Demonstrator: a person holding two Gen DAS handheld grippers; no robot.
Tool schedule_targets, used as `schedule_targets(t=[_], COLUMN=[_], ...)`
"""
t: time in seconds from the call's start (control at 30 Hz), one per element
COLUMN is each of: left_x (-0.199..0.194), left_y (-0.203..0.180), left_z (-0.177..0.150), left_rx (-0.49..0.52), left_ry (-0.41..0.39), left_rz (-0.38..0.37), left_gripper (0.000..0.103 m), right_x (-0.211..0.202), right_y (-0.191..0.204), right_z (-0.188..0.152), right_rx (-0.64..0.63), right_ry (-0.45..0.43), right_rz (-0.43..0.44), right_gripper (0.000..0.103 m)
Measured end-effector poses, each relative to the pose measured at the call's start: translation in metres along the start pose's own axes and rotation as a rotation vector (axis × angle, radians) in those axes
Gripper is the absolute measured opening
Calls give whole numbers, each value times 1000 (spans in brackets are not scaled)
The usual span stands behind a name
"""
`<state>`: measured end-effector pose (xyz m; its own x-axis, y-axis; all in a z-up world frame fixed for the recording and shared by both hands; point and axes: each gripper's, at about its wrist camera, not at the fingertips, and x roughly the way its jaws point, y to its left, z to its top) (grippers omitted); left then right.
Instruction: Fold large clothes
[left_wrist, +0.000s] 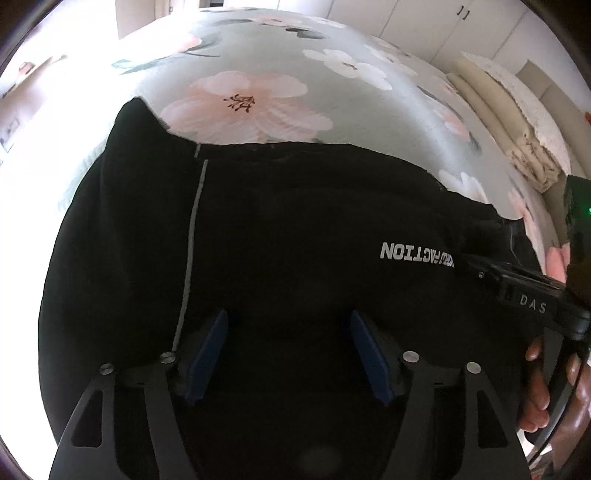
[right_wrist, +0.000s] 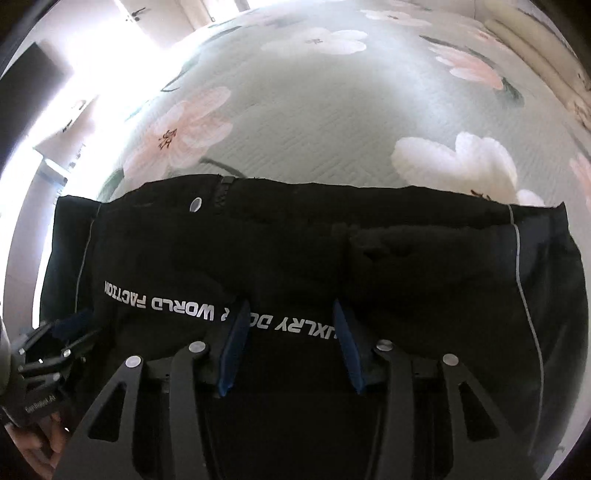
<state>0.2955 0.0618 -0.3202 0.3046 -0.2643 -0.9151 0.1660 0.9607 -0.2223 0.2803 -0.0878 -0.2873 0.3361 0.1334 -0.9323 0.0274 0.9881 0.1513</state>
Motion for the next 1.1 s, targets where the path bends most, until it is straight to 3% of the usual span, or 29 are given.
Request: schedule_targets(t=[0.1,0.23,0.3,0.33,0.37,0.43,0.53,0.7,0.77,0.93,1.1], left_x=[-11,-52,-73,-80,-89,-95,-92,-62,-49,-25,-7], left_y=[3,20,37,46,55,81,116,150,153,147,138], left_z=[0,3,1,0,-4,-7,-16,-35,-43,-46,-34], left_rx=[12,36,35,22,5,-51,-156,-342,-393,-425,-382], left_ry=[-5,-42,-56,-56,-53,-39,-7,55,80,110,158], left_rz=[-55,-76,-56,-48,-38,-14,-9,-256,-302,-375,-425], left_gripper=[71,72,76,78,79,79,79,79,79,78,79], right_x=[-5,-47,-84,-93,-106,-120,-123,-106,-102,-82,-67], right_y=[2,-27,-47,-54,-66,-92,-130,-173,-185,-198,-213], right_z=[3,5,-11,-17,-28,-48,-79,-112,-118,-113,-106], right_rx=[-19,38,49,56,69,101,163,268,299,345,358], right_ry=[6,-10,-70,-86,-108,-121,-57,13,24,48,67], right_rz=[17,138,145,127,93,38,4,25,51,164,255], right_gripper=[48,53,71,85,92,93,93,93,93,93,95])
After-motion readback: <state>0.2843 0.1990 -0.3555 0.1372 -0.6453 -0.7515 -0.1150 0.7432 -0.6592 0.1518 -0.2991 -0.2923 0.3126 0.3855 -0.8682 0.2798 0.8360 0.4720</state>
